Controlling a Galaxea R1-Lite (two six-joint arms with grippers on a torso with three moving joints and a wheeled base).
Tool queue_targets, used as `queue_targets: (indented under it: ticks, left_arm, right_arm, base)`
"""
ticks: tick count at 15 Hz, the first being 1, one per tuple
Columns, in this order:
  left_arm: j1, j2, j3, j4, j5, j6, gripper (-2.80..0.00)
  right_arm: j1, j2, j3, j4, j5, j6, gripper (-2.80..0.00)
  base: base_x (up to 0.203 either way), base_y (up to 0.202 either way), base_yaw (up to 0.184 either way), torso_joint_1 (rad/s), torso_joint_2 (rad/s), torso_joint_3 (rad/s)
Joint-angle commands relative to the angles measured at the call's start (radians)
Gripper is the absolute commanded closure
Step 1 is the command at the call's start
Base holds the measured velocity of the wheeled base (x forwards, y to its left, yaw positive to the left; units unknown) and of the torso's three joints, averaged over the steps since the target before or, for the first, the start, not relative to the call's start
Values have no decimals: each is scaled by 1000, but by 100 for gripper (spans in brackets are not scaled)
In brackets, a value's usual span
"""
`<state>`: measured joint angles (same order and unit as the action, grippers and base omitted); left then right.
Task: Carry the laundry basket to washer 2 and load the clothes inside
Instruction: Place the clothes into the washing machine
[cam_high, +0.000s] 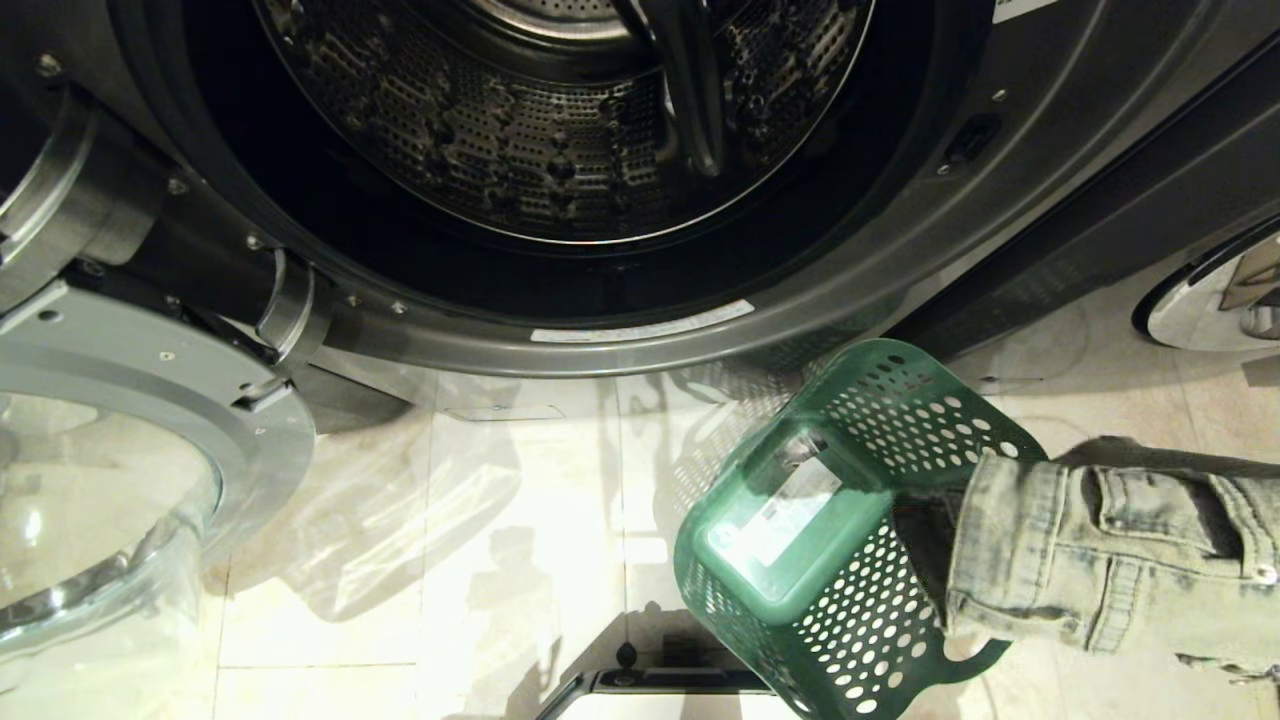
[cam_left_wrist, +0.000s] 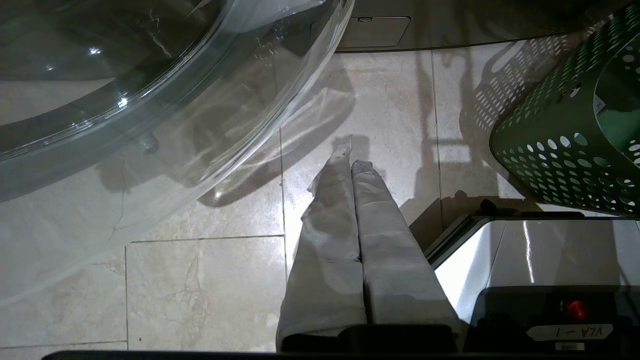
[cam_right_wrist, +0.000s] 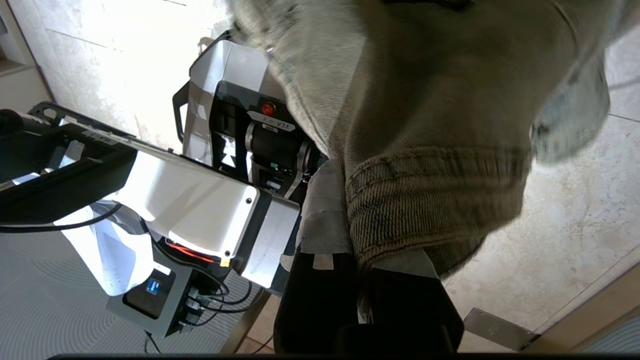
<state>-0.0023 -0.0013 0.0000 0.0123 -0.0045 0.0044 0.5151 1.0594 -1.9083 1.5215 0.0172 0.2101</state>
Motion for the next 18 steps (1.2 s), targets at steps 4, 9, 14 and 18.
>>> queue_targets:
  ticks: [4,9,14,18]
  left_arm:
    - [-1,-1,2,-2,0,3,0]
    - [-1,-2,2,-2,0,2,0]
    - [0,0,2,0,0,0,0]
    - [-1,0,2,0,0,-1,0]
  right_arm:
    - [-1,-7,8,9,-5,-4,0]
    - [-3,-22,41,9,-10,3,0]
    - [-3,-38,66,9,-10,3,0]
    - [-3,-65,66,9,-11,-37,0]
  base:
    - [0,0,0,0,0,0]
    - [-14,0,1,1,1,1]
    - [-153,0,0,-6,0,1]
    - [0,0,0,0,0,0]
